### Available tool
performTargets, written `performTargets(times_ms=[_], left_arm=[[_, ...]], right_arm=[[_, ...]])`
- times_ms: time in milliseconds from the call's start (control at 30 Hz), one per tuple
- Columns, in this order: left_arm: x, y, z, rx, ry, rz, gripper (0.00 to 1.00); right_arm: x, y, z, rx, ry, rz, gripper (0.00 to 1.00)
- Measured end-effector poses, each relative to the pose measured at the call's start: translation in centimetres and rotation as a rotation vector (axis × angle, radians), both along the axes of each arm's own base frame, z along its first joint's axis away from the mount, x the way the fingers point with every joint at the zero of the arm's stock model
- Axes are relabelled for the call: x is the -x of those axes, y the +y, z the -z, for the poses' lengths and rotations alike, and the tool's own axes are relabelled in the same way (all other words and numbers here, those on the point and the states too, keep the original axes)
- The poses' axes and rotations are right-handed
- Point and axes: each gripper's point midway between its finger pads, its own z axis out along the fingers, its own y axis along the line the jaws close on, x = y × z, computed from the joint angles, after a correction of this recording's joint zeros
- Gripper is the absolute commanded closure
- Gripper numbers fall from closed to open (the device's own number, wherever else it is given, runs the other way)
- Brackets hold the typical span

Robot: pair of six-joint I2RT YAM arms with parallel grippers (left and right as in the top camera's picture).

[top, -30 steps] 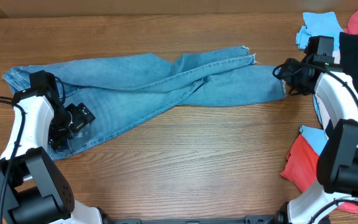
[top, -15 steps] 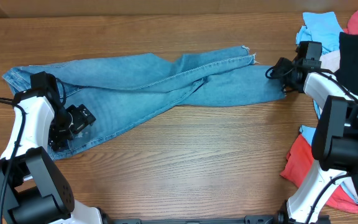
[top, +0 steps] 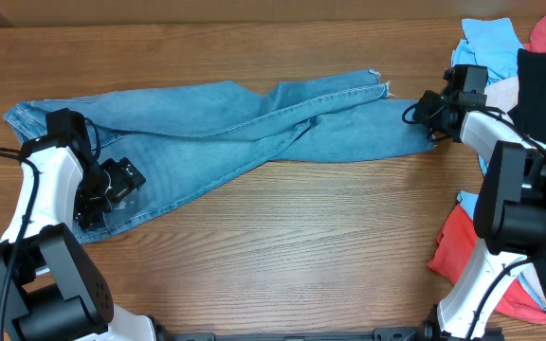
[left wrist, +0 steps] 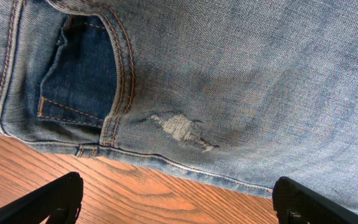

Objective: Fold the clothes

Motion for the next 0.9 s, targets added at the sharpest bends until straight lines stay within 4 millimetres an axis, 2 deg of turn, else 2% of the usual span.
performTargets(times_ms=[200,333,433,633,700,800,900], left_arm=[[0.2,-0.1,0.0,0.002,0.007,0.000,0.00],[0.5,-0.2,0.0,0.006,0.019,0.000,0.00],[0.5,-0.2,0.0,0.006,0.018,0.000,0.00],[0.4,-0.1,0.0,0.005,0.017,0.000,0.00],[0.4,0.0,0.1,0.000,0.014,0.000,0.00],[0.0,0.3,0.2,-0.015,-0.002,0.000,0.00],[-0.4,0.5,0.8,-0.028,-0.026,0.000,0.00]], right_arm=[[0.6,0.1,0.0,-0.009,0.050,-0.001,0.96],[2.5,-0.1,-0.8,-0.023,0.150,0.010,0.96],[4.1,-0.8,-4.1,-0.028,0.176,0.031,0.96],[7.6,-1.9,-17.5,0.026,0.024,0.076,0.96],[9.0,-2.6,-20.9,0.068,-0.029,0.107,0.96],[10.8,-3.8,-22.8,0.117,-0.035,0.156,0.96],[12.1,-4.3,-21.9,0.135,0.029,0.171,0.96]])
